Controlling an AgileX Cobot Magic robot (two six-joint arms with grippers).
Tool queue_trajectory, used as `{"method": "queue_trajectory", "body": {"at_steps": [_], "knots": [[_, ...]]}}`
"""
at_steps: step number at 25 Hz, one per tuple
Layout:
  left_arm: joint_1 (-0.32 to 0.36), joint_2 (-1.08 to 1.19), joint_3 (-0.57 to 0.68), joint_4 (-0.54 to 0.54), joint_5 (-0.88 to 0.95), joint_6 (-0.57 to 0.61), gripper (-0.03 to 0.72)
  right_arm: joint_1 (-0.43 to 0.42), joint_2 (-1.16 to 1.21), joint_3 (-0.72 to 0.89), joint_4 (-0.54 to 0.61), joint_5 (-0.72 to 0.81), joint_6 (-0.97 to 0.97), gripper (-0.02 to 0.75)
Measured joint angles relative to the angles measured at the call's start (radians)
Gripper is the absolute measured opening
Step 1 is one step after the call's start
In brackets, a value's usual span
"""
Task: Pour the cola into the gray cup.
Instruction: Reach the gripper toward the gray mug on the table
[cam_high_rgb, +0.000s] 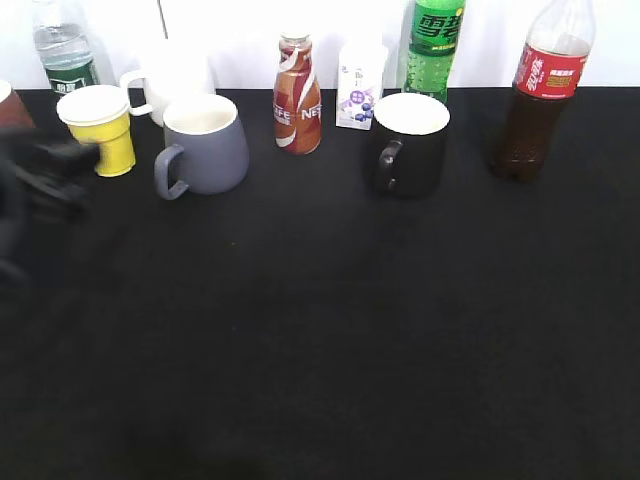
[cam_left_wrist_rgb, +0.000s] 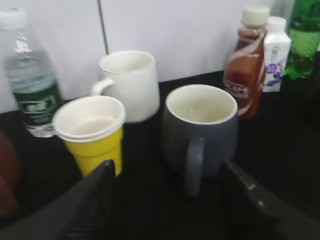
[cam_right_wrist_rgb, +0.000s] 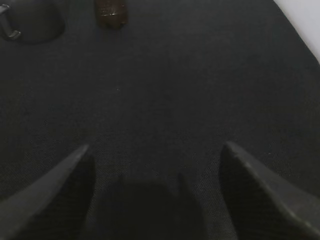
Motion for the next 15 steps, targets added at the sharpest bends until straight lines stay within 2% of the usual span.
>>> {"method": "queue_trajectory", "body": {"at_steps": [4, 6, 12, 13, 15], "knots": [[-0.034, 0.29, 0.001, -0.065, -0.271, 0.019, 0.483, 0.0, 0.0, 0.0, 0.0, 0.0, 0.0, 0.585], [-0.034, 0.389, -0.016, -0.04, -0.354, 0.02, 0.483, 0.0, 0.0, 0.0, 0.0, 0.0, 0.0, 0.585], [-0.034, 0.541, -0.202, -0.083, -0.354, 0.022, 0.482, 0.0, 0.0, 0.0, 0.0, 0.0, 0.0, 0.585], [-0.034, 0.562, -0.224, -0.096, -0.346, 0.023, 0.461, 0.0, 0.0, 0.0, 0.0, 0.0, 0.0, 0.585], [-0.034, 0.587, -0.262, -0.153, -0.331, 0.055, 0.361, 0.0, 0.0, 0.0, 0.0, 0.0, 0.0, 0.585]]}}
